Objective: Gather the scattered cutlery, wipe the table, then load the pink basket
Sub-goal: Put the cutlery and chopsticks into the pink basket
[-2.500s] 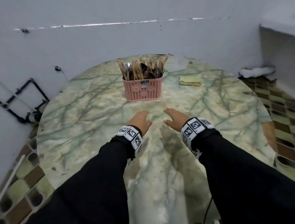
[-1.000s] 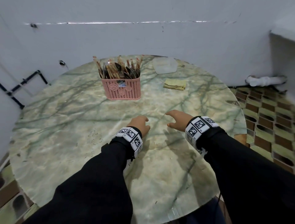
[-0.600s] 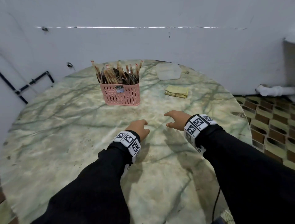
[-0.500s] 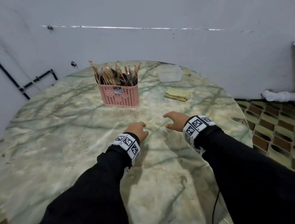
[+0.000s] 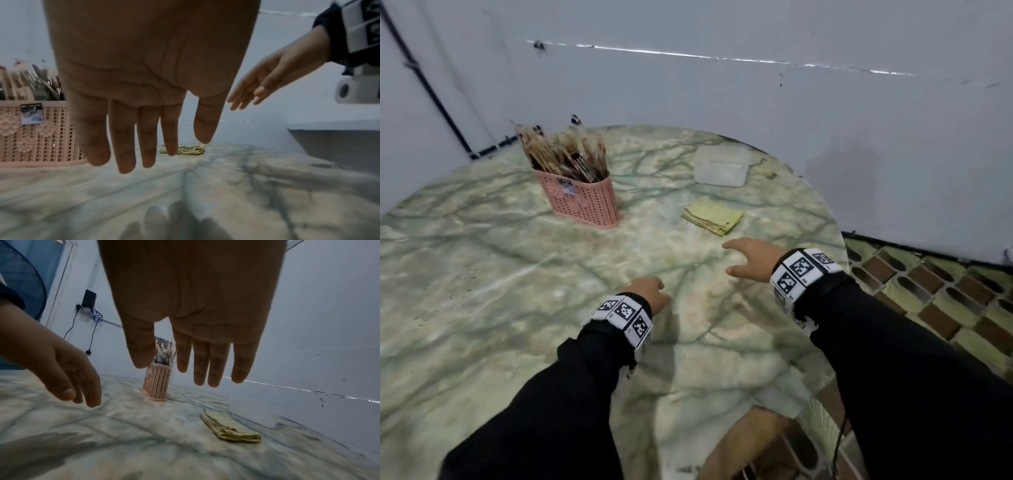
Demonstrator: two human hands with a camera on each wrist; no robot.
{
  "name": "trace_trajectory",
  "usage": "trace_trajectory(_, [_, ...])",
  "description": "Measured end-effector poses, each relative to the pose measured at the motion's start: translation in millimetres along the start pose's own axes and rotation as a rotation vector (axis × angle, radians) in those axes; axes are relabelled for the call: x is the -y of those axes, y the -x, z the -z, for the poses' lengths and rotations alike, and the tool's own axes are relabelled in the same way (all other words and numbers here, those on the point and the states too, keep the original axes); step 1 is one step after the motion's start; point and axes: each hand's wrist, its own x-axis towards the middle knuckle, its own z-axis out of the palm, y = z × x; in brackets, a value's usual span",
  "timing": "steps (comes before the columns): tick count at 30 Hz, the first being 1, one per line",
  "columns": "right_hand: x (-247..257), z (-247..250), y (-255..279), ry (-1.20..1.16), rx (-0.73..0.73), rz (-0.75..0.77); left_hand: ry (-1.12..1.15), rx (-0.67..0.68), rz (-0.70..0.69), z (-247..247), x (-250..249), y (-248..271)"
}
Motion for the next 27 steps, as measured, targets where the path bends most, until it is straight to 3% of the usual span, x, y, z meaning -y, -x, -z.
trace_trajectory(8, [-65,0,17,0.065,0.065,0.083,0.116,-0.133,0.089,-32,-60,19])
trace_trajectory(19, [-85,0,2,0.011,0.082,0.193,0.135,-0.168,0.111,-34,-90,11])
trace_trajectory(27, [-94,11,-38,0.085,0.11,0.257,0.159,-0.174,0.152,-28,-104,-30])
